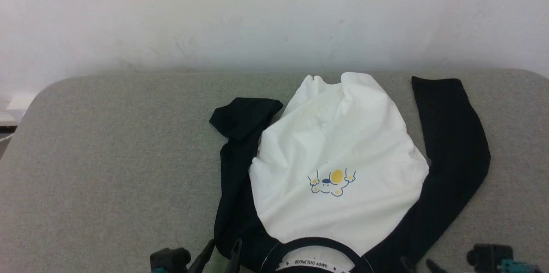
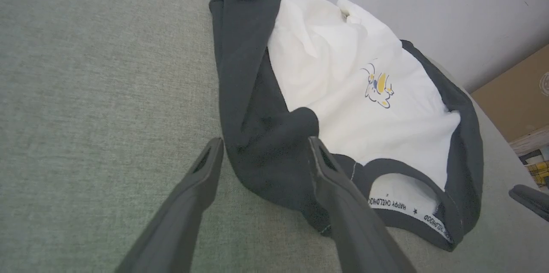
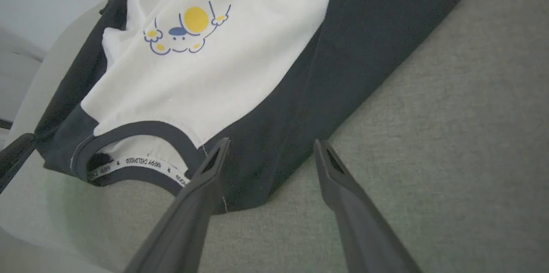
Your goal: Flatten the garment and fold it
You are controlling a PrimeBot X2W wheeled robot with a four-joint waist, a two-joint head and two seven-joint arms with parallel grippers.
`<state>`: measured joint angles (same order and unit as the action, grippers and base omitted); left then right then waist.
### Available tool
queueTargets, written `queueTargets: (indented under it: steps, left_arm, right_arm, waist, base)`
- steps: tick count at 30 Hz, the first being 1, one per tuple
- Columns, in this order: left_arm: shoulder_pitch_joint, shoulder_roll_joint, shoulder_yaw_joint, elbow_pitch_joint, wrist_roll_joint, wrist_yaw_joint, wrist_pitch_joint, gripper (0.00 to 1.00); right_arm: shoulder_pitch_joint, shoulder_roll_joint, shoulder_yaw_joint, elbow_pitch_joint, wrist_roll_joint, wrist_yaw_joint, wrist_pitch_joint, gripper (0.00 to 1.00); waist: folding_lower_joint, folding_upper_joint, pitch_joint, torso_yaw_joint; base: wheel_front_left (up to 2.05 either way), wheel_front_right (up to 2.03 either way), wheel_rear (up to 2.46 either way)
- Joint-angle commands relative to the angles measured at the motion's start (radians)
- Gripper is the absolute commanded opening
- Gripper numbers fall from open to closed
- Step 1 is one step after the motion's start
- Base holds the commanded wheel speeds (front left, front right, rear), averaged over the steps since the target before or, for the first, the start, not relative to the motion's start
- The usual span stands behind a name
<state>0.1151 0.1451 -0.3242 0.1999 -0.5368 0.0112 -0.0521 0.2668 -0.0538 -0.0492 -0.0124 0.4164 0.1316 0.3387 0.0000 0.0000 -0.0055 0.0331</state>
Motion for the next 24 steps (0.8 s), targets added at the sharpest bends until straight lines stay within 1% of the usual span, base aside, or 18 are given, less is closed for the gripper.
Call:
queueTargets:
  steps: [1,3,7,18,24]
  left_arm:
    - [0.018,0.002,-0.003,-0.001,0.012,0.003,-0.015,1.00]
    - [0.022,0.005,-0.005,0.007,0.025,0.005,-0.041,1.00]
    - [0.004,0.010,-0.016,0.026,0.052,0.009,-0.070,1.00]
    - [-0.055,0.002,-0.030,0.056,0.069,0.015,-0.091,1.00]
    - [-0.063,0.001,-0.038,0.075,0.063,0.012,-0.081,1.00]
  right_arm:
    - [0.025,0.003,0.019,-0.015,0.029,-0.001,0.022,1.00]
    - [0.056,0.003,0.044,-0.033,0.081,-0.001,0.066,1.00]
    - [0.071,0.003,0.053,-0.011,0.121,-0.001,0.103,1.00]
    - [-0.021,0.003,0.054,0.167,0.140,-0.001,0.052,1.00]
    - [-0.071,0.003,0.076,0.246,0.158,-0.001,0.022,1.00]
  waist:
    - [0.0000,0.0000,-0.013,-0.012]
    - [0.0000,0.0000,-0.016,-0.014]
    - [0.0000,0.0000,-0.007,-0.002]
    - [0.0000,0.0000,0.036,0.056]
    - [0.0000,0.0000,0.049,0.065]
  base:
    - [0.00,0.00,0.00]
    - [0.00,0.00,0.00]
    - [0.00,0.00,0.00]
    - [0.00,0.00,0.00]
    - [0.00,0.00,0.00]
